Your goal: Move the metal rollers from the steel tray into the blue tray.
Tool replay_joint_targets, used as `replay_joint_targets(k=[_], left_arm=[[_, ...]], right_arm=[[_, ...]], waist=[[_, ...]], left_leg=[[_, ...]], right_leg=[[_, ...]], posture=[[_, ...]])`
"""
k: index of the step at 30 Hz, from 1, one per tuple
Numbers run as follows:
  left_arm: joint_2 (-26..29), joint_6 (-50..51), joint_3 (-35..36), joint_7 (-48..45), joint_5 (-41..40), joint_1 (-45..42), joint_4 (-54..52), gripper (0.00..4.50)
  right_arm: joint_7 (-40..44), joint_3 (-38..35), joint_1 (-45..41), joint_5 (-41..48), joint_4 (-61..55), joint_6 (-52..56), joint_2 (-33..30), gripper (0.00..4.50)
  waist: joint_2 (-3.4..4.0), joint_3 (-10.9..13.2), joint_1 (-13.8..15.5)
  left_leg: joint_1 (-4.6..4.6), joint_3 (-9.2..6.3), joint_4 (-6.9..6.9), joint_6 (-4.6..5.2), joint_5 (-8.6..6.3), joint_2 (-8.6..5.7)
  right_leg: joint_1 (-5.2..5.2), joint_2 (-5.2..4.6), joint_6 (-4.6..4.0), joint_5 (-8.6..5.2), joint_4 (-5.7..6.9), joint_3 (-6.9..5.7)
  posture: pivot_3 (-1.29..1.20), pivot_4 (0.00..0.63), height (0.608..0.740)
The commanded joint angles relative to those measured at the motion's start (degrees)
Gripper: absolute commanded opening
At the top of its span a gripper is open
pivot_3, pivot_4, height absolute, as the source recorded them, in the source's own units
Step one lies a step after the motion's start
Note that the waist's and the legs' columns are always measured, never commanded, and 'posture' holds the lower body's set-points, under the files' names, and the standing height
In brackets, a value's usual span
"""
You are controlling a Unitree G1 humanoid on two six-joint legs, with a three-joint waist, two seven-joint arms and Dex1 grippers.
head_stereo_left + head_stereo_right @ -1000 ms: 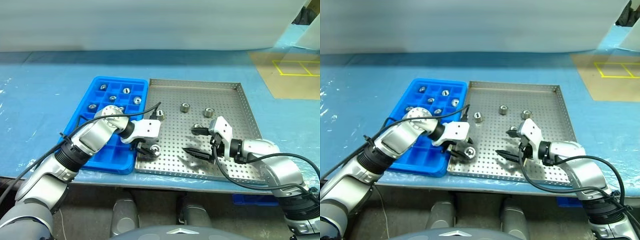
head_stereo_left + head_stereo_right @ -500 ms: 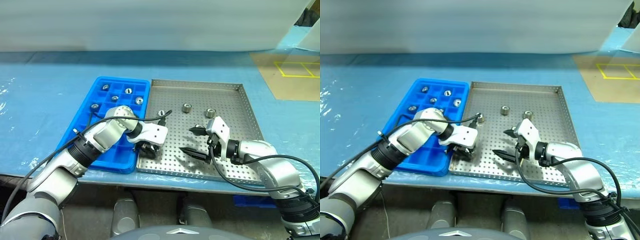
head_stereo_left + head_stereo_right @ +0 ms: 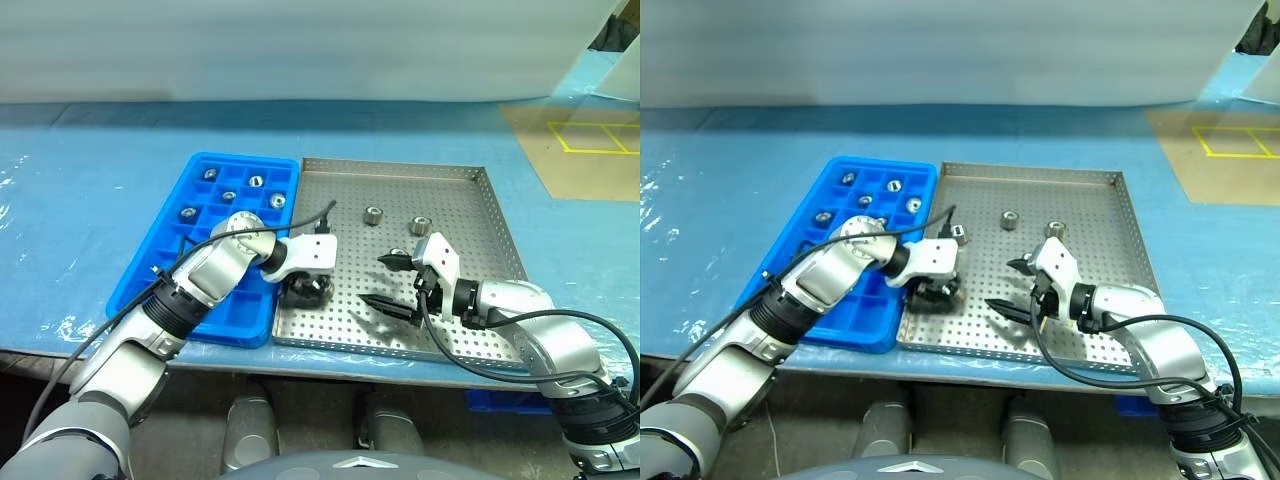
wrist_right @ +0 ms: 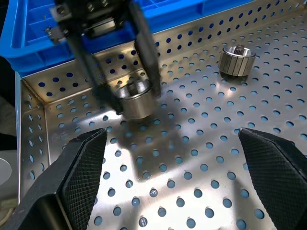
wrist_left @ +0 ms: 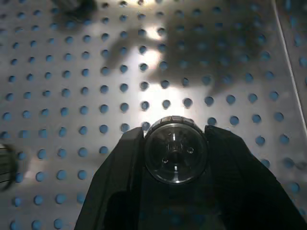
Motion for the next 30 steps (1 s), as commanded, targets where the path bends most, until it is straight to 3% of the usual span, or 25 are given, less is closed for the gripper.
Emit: replay_joint_targets(k=[1, 17, 24, 30], left_arm=[[-1.0, 2.5, 6.3, 6.6, -1.2, -1.5, -2.2, 1.64], [-3.9, 18.9, 21.9, 26.2, -9.5, 10.4, -19.4, 1.64], [-4.8, 20.8, 26.6, 37.7, -8.0, 15.7, -23.8, 1.64], [-9.0, 21.1, 32.3, 52.7, -3.5, 20.8, -27.1, 1.64]], right_arm=[[0.5, 0.1, -1.2, 0.4, -0.3, -0.8, 0.5, 4.5], [2.0, -1.6, -12.6, 7.1, 5.2, 2.2, 6.9, 4.5], [4.7, 1.6, -17.0, 4.9, 9.6, -0.2, 8.0, 4.5], [5.8, 3.5, -17.5, 3.8, 10.8, -1.1, 9.4, 4.5]], waist=[[0.0, 0.0, 0.0], [0.01, 0.0, 0.1], [-0.01, 0.0, 0.3], [-0.01, 0.0, 0.5]], left_leg=[[0.0, 0.0, -0.01, 0.0, 0.0, 0.01], [-0.18, -0.01, -0.04, 0.04, -0.02, 0.05], [-0.31, -0.04, -0.04, 0.04, -0.03, 0.06], [-0.94, -0.12, 0.02, 0.01, 0.0, 0.08]], right_leg=[[0.0, 0.01, 0.0, 0.0, -0.01, -0.01], [-0.15, 0.05, 0.01, -0.01, -0.06, -0.04], [-0.26, 0.05, 0.01, -0.01, -0.09, -0.08], [-0.8, 0.06, 0.0, 0.0, -0.05, -0.18]], posture=[[0.03, 0.15, 0.74], [0.12, 0.15, 0.74], [0.17, 0.15, 0.74], [0.2, 0.15, 0.74]])
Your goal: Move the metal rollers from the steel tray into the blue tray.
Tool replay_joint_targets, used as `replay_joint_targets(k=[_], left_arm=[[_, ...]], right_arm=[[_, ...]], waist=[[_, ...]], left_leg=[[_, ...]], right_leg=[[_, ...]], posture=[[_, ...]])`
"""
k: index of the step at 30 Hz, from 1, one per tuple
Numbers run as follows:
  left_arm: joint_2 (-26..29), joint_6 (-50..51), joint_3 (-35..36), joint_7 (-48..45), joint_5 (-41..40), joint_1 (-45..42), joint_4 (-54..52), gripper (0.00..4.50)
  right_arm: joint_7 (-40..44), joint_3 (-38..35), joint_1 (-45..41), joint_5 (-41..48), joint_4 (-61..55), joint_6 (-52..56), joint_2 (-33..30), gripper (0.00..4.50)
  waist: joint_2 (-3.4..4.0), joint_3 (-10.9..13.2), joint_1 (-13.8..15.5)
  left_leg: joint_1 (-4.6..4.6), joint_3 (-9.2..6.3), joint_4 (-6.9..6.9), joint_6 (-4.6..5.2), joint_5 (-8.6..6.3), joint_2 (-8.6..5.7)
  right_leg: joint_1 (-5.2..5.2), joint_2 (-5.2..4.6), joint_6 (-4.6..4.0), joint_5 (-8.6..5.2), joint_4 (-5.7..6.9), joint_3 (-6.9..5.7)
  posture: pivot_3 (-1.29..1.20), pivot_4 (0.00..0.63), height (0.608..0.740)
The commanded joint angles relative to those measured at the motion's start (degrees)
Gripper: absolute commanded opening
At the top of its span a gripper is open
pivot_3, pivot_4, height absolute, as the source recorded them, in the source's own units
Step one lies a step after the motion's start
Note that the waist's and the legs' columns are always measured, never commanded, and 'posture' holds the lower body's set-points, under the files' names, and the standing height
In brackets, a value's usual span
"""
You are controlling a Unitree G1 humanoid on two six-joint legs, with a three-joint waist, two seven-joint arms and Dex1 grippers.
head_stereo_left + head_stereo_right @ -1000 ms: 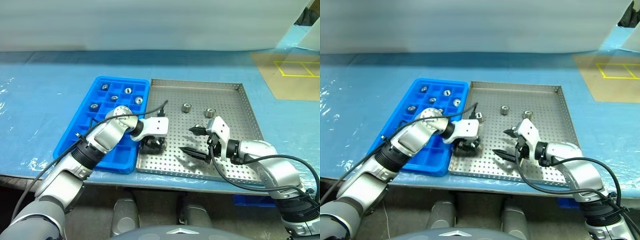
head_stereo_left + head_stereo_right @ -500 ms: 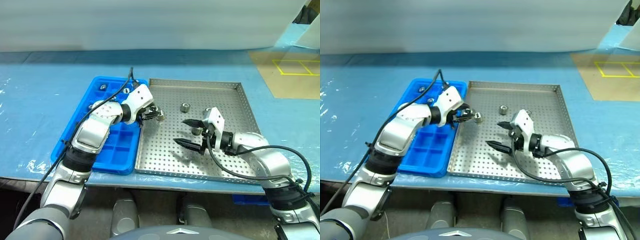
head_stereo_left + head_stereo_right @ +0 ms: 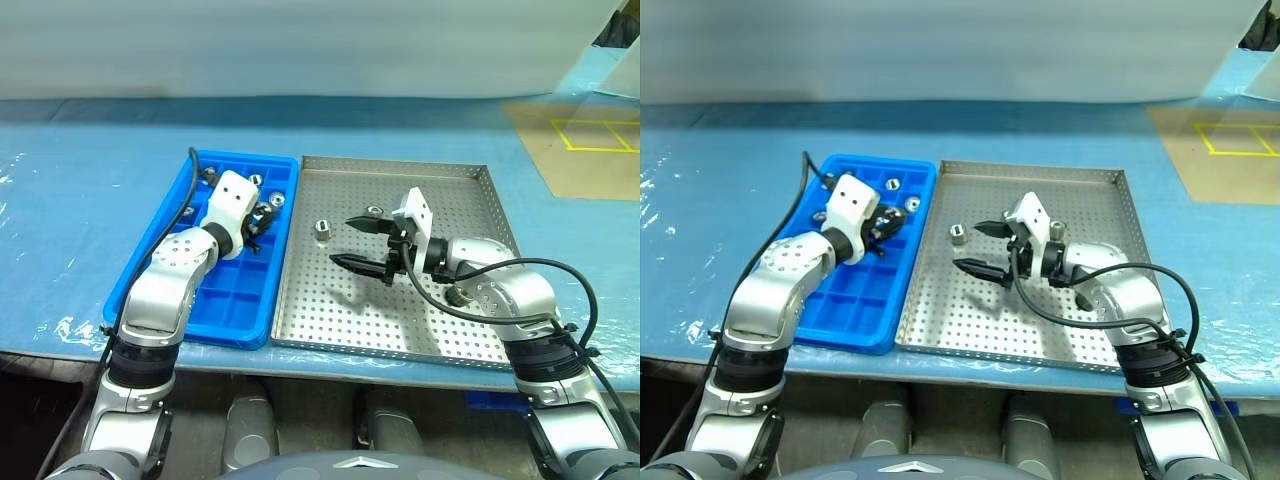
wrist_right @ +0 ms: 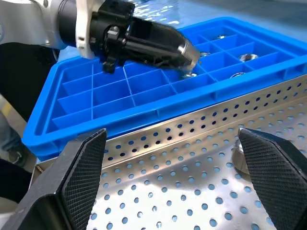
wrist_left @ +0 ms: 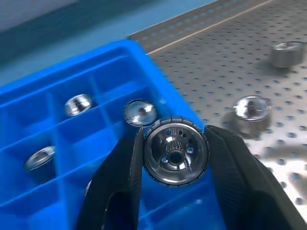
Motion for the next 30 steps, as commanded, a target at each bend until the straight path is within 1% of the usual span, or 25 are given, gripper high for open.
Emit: replay_joint_targets(k=[1, 3, 6, 10, 14, 20, 25, 30], left_arm=[[-2.0, 0.1, 4.2, 9.2, 3.5, 1.9, -3.9, 1.64], [-3.7, -0.3, 5.6, 14.7, 5.9, 3.0, -3.7, 1.64], [-4.9, -0.5, 5.0, 24.3, 12.9, 3.9, -2.4, 1.64], [-7.7, 5.9, 5.2, 33.2, 19.6, 4.5, -2.0, 1.64], [-11.6, 8.9, 6.9, 31.2, 16.5, 6.4, -4.8, 1.64], [-14.1, 11.9, 8.6, 29.4, 14.0, 7.2, -7.6, 1.64], [-15.4, 15.7, 9.0, 30.2, 14.6, 8.1, -10.9, 1.64], [-17.2, 20.6, 6.3, 31.2, 15.9, 9.7, -16.7, 1.64]], right_arm=[[1.2, 0.6, -1.0, -0.2, -0.5, -1.6, 0.4, 4.5], [1.6, 0.8, -1.2, -0.4, -0.2, -1.7, 0.5, 4.5], [2.3, 1.0, -1.7, -0.8, 0.7, -1.9, 0.6, 4.5], [2.9, 1.2, -1.9, -1.2, 1.0, -1.9, 0.8, 4.5], [3.4, 0.8, -1.8, -1.2, 0.9, -1.7, 0.4, 4.5], [3.7, 0.7, -1.5, -1.5, 0.8, -1.7, -0.2, 4.5], [3.8, 0.7, -1.2, -1.6, 0.7, -1.9, -0.3, 4.5], [3.8, 0.8, -1.0, -2.1, 1.4, -2.5, -0.2, 4.5]], waist=[[0.0, 0.0, 0.1], [-0.01, 0.0, 0.3], [-0.04, 0.0, 1.0], [-0.05, 0.0, 1.7], [-0.07, 0.0, 2.5], [-0.07, 0.0, 2.5], [-0.07, 0.0, 2.5], [-0.14, 0.1, 2.6]], left_leg=[[-0.07, -0.01, 0.02, -0.02, 0.01, 0.0], [-0.12, -0.03, 0.04, -0.01, 0.01, 0.01], [-0.12, -0.04, 0.08, 0.03, -0.02, 0.03], [-0.12, -0.08, 0.14, 0.03, -0.02, 0.03], [-0.15, -0.08, 0.21, 0.09, -0.05, -0.01], [-0.13, -0.08, 0.19, 0.08, -0.05, 0.04], [-0.16, -0.08, 0.2, 0.11, -0.06, -0.01], [-0.19, -0.09, 0.2, 0.11, -0.06, 0.01]], right_leg=[[-0.05, 0.0, 0.0, 0.0, 0.0, -0.01], [-0.06, 0.0, 0.0, 0.0, -0.01, -0.06], [-0.05, 0.0, 0.01, 0.0, -0.01, -0.07], [-0.02, -0.01, 0.02, 0.01, 0.02, -0.11], [0.0, -0.08, 0.02, 0.01, 0.01, -0.13], [-0.02, -0.04, 0.02, 0.01, 0.03, -0.13], [-0.02, -0.08, 0.02, 0.01, 0.0, -0.13], [-0.03, -0.08, 0.02, 0.0, 0.0, -0.15]], posture=[[0.21, 0.15, 0.74], [0.22, 0.15, 0.74], [0.24, 0.15, 0.74], [0.24, 0.15, 0.74], [0.24, 0.15, 0.74], [0.24, 0.15, 0.74], [0.23, 0.15, 0.74], [0.23, 0.15, 0.74]])
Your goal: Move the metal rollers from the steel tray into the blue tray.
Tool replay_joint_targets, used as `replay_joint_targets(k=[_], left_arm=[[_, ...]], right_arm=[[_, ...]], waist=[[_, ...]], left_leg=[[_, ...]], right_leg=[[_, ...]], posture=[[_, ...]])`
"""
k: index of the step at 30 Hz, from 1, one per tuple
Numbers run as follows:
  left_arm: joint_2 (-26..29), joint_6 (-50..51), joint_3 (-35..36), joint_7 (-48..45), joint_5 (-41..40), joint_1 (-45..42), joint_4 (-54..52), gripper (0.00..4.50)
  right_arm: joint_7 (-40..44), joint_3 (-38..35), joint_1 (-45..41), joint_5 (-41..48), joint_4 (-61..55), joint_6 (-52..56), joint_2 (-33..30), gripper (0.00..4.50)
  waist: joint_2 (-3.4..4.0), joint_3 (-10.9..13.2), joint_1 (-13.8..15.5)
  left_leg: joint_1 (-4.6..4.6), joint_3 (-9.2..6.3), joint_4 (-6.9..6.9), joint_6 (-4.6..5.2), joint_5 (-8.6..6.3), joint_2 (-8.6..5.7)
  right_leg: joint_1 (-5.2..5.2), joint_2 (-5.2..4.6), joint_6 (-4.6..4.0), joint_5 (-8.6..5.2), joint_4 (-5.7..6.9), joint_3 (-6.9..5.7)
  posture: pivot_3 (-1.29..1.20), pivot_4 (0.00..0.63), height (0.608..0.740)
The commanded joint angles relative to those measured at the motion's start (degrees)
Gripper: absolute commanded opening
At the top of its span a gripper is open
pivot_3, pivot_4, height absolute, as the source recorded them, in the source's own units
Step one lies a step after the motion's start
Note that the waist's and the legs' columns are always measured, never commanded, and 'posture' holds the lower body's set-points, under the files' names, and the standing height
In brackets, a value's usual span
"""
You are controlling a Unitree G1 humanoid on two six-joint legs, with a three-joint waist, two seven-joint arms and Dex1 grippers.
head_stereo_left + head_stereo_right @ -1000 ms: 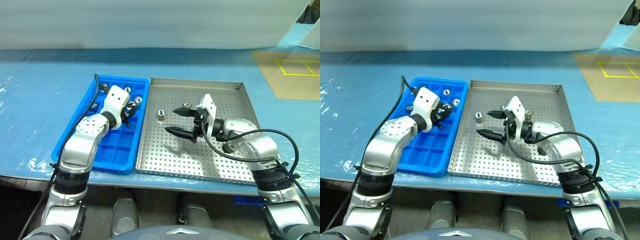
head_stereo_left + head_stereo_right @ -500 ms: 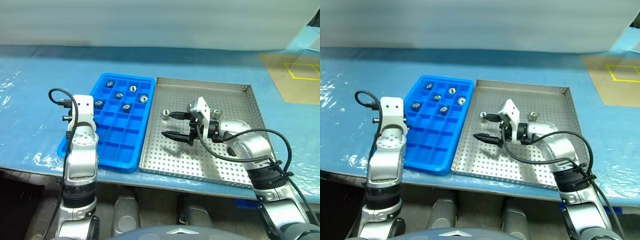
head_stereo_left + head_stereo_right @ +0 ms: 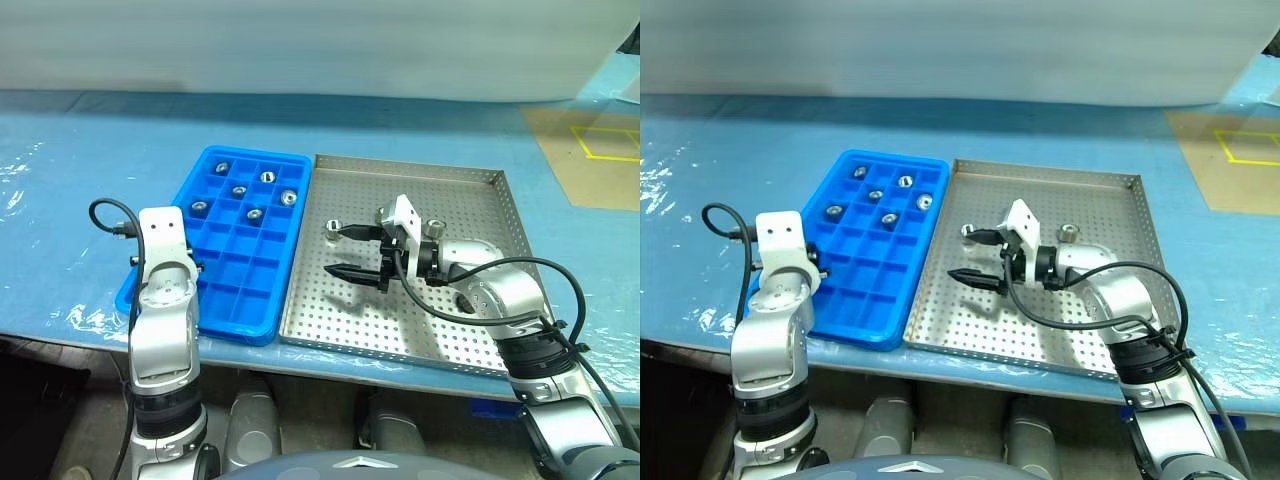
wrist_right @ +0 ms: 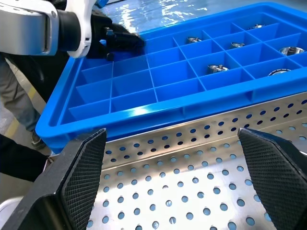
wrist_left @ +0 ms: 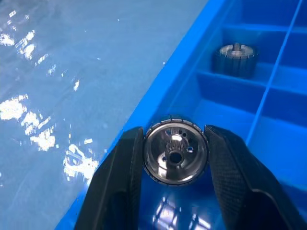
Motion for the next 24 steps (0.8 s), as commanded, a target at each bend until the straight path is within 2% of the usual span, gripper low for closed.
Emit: replay_joint_targets(k=[1, 6, 7, 9, 13, 16, 19, 21, 24], left_arm=[[-1.5, 3.3, -1.5, 0.5, 0.6, 0.6, -5.4, 1.64], [-3.5, 3.7, 2.0, -1.3, -2.0, 0.2, -4.2, 1.64], [-3.3, 4.0, 3.0, -1.9, -2.6, -0.5, -3.8, 2.36], [-2.3, 3.7, 3.8, -3.8, -4.2, -1.7, -3.1, 2.91], [2.1, -2.0, 0.9, -8.0, -6.4, -3.5, -2.0, 4.37], [8.2, -11.6, -4.3, -14.4, -8.5, -4.7, -0.6, 4.48], [10.3, -18.4, -6.4, -19.1, -11.8, -7.2, 2.0, 4.48], [14.1, -25.1, -10.2, -24.3, -12.2, -9.6, 5.5, 4.48], [15.8, -30.3, -10.6, -29.6, -15.8, -13.0, 11.3, 4.48]], right_arm=[[0.3, -0.6, -0.1, 0.2, -0.6, -1.4, 0.0, 4.5], [0.1, -0.3, -0.3, -0.2, -0.4, -1.8, 0.7, 4.5], [0.1, -0.3, -0.4, -0.3, -0.3, -1.8, 0.8, 4.5], [0.1, -0.4, -0.3, -0.4, -0.3, -1.8, 0.9, 4.5], [-0.1, -0.6, -0.2, -0.6, -0.4, -2.0, 1.0, 4.5], [-0.4, -0.7, 0.1, -0.7, -0.9, -1.8, 1.1, 4.5], [-1.4, -1.7, 0.7, -0.4, -1.6, -1.4, 1.1, 4.5], [-2.3, -2.4, 1.0, -0.2, -1.9, -1.2, 1.1, 4.5], [-3.2, -2.7, 1.6, -0.1, -2.4, -0.9, 1.0, 4.5]], waist=[[-0.03, 0.0, 0.0], [-0.03, 0.0, 0.1], [-0.03, 0.0, 0.1], [-0.03, 0.0, 0.2], [-0.05, 0.0, 0.2], [-0.06, 0.0, 0.3], [-0.06, 0.0, 0.2], [-0.06, 0.0, 0.2], [-0.06, 0.0, -0.1]], left_leg=[[-0.02, -0.01, 0.0, 0.0, 0.0, 0.01], [-0.02, -0.01, 0.0, 0.0, 0.0, -0.01], [-0.03, -0.01, 0.0, 0.01, 0.0, -0.02], [-0.03, -0.01, 0.0, 0.0, 0.0, -0.01], [-0.04, -0.01, 0.01, 0.01, 0.0, -0.01], [-0.07, -0.04, -0.01, 0.0, 0.01, 0.03], [-0.08, -0.02, 0.0, 0.01, 0.0, -0.02], [-0.07, -0.02, 0.0, -0.01, 0.01, -0.01], [-0.02, -0.02, -0.02, -0.06, 0.04, 0.01]], right_leg=[[0.0, 0.0, 0.0, 0.0, -0.01, -0.03], [0.01, -0.02, 0.0, 0.0, -0.03, -0.03], [0.01, -0.02, 0.0, 0.0, -0.04, -0.03], [0.01, -0.02, 0.0, 0.0, -0.03, -0.04], [0.0, -0.02, 0.01, 0.0, -0.03, -0.04], [-0.03, 0.01, 0.01, 0.0, -0.03, -0.06], [-0.03, -0.01, 0.0, 0.0, -0.04, -0.04], [-0.03, -0.01, 0.0, 0.01, -0.02, -0.05], [-0.04, 0.02, 0.01, 0.01, 0.04, -0.01]], posture=[[0.23, 0.15, 0.74], [0.23, 0.15, 0.74], [0.23, 0.15, 0.74], [0.23, 0.15, 0.74], [0.22, 0.15, 0.74], [0.2, 0.15, 0.74], [0.19, 0.15, 0.74], [0.17, 0.15, 0.74], [0.15, 0.15, 0.74]])
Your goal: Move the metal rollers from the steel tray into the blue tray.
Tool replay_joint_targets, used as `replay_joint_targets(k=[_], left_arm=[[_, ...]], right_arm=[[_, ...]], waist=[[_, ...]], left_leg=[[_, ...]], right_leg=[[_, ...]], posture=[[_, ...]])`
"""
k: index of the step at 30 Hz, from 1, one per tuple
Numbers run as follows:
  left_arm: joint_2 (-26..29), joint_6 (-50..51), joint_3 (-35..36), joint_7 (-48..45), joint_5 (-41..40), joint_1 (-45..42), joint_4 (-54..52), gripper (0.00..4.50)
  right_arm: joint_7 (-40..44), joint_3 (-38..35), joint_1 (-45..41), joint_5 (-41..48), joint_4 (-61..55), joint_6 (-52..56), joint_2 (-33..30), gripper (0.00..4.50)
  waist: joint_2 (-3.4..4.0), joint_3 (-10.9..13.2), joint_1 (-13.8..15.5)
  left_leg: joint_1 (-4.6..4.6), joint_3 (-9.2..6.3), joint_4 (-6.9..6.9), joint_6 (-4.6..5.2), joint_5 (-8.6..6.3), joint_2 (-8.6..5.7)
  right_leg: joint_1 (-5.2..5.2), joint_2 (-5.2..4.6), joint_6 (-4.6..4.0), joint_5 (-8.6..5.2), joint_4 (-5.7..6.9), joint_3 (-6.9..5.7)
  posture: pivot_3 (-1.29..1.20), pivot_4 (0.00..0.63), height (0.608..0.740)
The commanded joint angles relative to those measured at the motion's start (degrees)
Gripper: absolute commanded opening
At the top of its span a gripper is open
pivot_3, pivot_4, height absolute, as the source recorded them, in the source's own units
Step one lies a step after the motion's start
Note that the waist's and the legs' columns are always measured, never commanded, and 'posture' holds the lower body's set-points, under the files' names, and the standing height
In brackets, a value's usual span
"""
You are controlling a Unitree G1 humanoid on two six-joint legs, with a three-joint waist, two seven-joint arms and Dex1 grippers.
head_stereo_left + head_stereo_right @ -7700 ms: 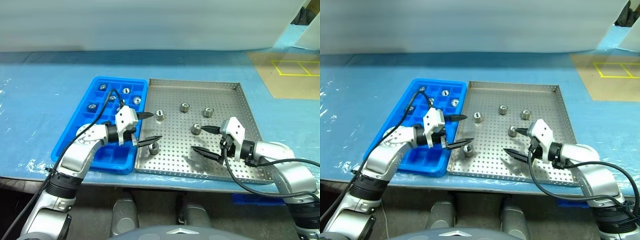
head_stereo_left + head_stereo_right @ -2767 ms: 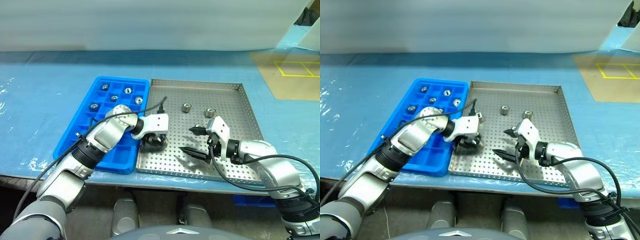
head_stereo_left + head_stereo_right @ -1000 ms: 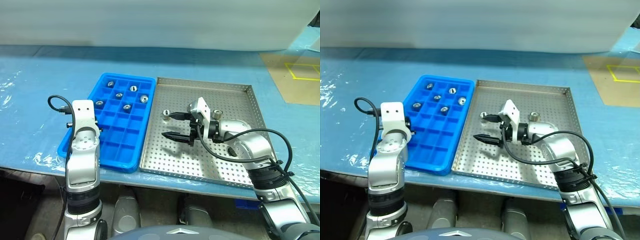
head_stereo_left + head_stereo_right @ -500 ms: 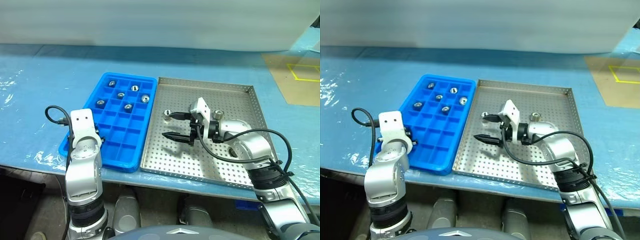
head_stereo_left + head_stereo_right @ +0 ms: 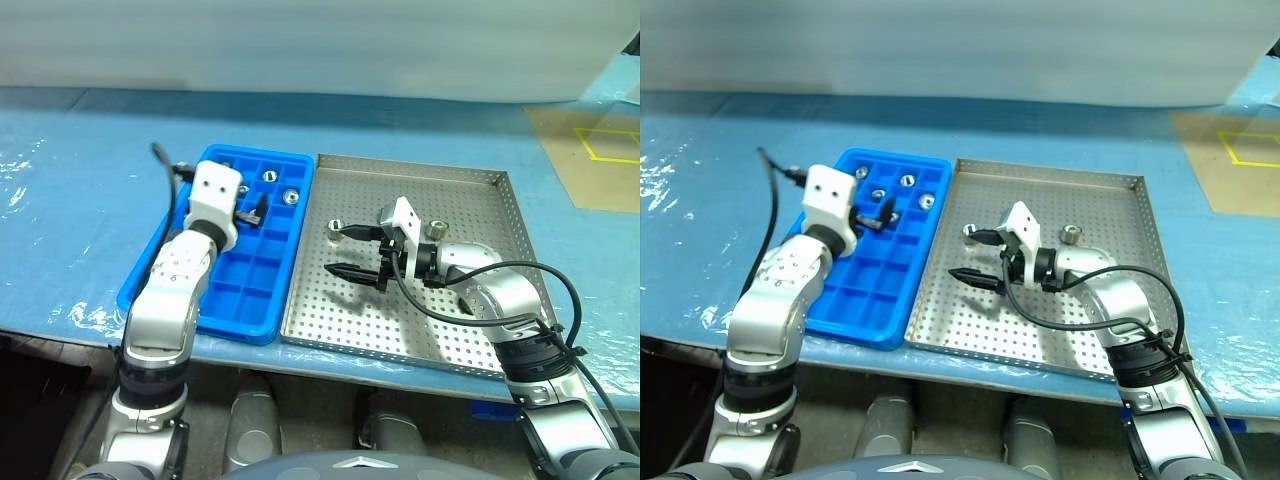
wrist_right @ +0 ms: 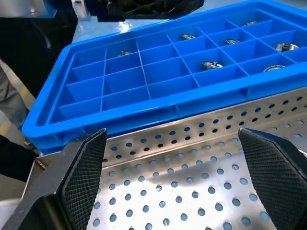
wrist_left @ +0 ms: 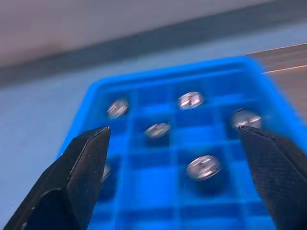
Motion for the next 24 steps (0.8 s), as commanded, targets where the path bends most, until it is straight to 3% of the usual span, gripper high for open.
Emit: replay_joint_targets(k=[1, 8, 18, 24], left_arm=[[2.5, -7.8, -1.4, -7.5, -3.4, -3.9, 5.2, 4.48], [8.4, -17.9, -7.4, -22.5, -4.4, -14.7, 25.2, 4.48], [3.7, -30.9, -11.5, -33.5, -2.9, -30.6, 57.5, 4.48], [1.2, -35.0, -12.2, -40.1, -2.4, -35.4, 66.9, 4.48]], right_arm=[[-1.0, -2.1, 0.6, 1.4, -2.9, -0.1, -0.1, 4.5], [-4.0, -4.3, 2.7, 3.3, -6.1, 2.3, 0.0, 4.5], [-6.0, -4.7, 4.1, 4.3, -8.4, 4.0, -0.1, 4.5], [-6.7, -4.8, 4.7, 5.0, -9.6, 5.3, -0.5, 4.5]], waist=[[0.0, 0.0, -0.2], [0.02, 0.0, -0.3], [0.02, 0.0, -0.3], [0.01, 0.0, -0.3]], left_leg=[[0.03, 0.01, 0.01, -0.02, 0.01, -0.01], [0.12, 0.05, -0.04, -0.29, 0.17, 0.0], [0.18, 0.07, 0.03, -0.31, 0.18, -0.05], [0.19, 0.07, 0.03, -0.3, 0.18, -0.04]], right_leg=[[0.02, 0.0, 0.0, 0.0, 0.01, 0.03], [-0.01, 0.15, 0.02, 0.03, 0.1, 0.16], [0.06, 0.18, 0.09, 0.1, 0.15, 0.3], [0.06, 0.18, 0.1, 0.12, 0.15, 0.32]], posture=[[0.14, 0.15, 0.74], [0.08, 0.15, 0.74], [0.05, 0.15, 0.74], [0.03, 0.15, 0.74]])
